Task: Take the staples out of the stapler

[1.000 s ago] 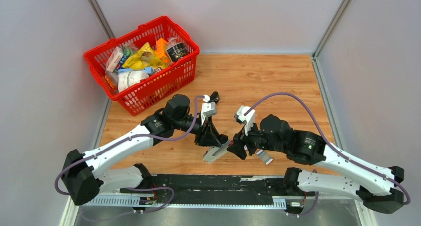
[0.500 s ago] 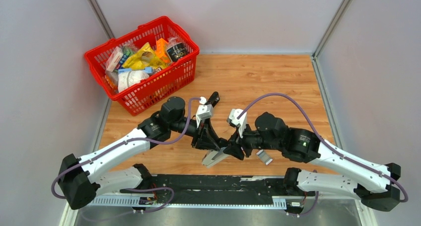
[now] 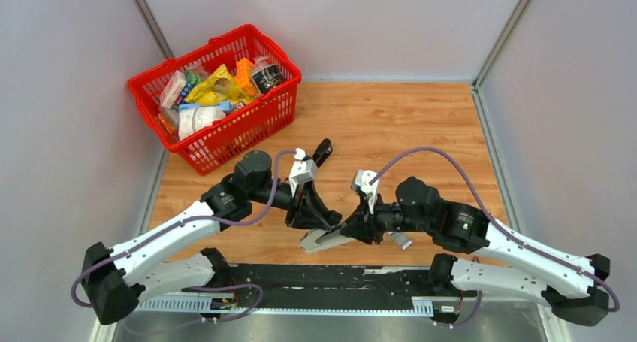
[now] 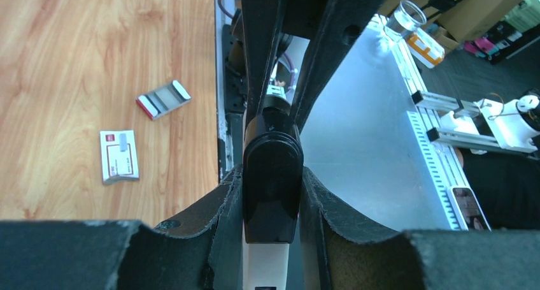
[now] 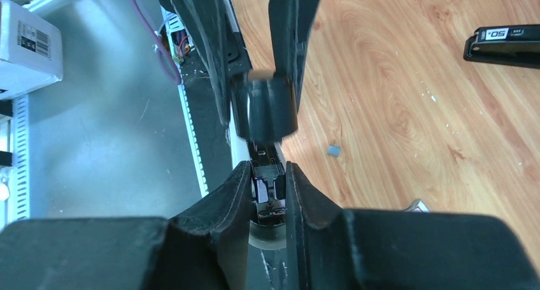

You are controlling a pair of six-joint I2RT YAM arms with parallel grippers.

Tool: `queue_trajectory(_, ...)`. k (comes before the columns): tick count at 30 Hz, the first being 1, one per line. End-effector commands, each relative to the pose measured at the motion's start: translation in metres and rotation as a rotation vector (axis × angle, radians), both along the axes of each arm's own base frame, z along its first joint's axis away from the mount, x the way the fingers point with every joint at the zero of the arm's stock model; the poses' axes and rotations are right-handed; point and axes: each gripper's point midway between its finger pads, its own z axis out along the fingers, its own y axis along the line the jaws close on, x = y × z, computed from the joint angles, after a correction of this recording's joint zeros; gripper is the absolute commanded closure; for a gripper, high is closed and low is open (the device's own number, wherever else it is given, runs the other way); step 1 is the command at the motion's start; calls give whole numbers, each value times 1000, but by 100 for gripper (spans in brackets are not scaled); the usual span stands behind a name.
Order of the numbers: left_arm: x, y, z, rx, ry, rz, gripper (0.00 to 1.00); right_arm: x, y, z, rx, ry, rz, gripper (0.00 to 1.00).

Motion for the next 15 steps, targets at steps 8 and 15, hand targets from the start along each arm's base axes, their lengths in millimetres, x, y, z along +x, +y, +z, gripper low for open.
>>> queue_trajectory(8, 0, 6, 90, -261, -184, 63, 100, -8, -15, -8, 74, 82, -74, 100)
queue_trajectory(15, 18, -3, 79, -232, -167, 133, 100, 4, -1, -14, 68, 110, -122, 100)
